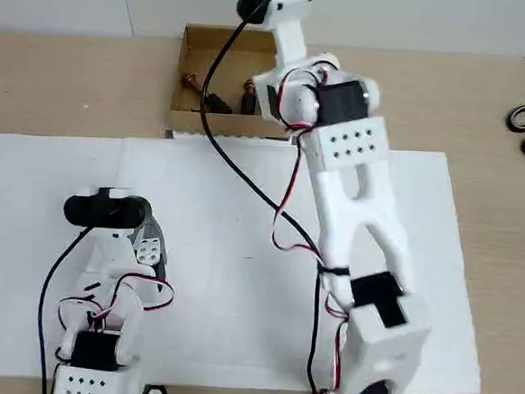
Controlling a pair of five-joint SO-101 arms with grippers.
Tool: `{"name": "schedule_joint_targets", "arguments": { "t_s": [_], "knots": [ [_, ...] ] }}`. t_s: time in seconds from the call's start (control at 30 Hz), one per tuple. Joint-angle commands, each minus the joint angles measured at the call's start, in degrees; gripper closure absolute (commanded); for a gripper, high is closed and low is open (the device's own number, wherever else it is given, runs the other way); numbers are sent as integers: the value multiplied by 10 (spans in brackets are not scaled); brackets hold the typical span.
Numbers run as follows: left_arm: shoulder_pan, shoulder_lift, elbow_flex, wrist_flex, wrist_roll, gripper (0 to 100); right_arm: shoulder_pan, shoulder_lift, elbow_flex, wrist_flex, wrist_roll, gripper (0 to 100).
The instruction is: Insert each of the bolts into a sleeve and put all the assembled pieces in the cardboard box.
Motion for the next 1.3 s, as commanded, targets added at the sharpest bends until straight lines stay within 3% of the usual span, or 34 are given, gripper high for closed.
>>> {"name": "schedule_joint_targets", "arguments": {
  "t_s": [0.0, 0.3, 0.67, 0.9, 1.27],
  "knots": [
    [0, -5, -3, 1, -3, 992, -3, -77, -30, 59, -35, 995],
    [0, -5, -3, 1, -3, 992, -1, -194, -27, 172, -74, 995],
    [0, -5, -3, 1, -3, 992, 0, -338, 69, 184, -96, 995],
    [0, -5, -3, 1, -3, 992, 59, -487, 316, 158, -98, 995],
    [0, -5, -3, 1, -3, 992, 95, -790, 849, -87, -96, 995]
  ]
}}
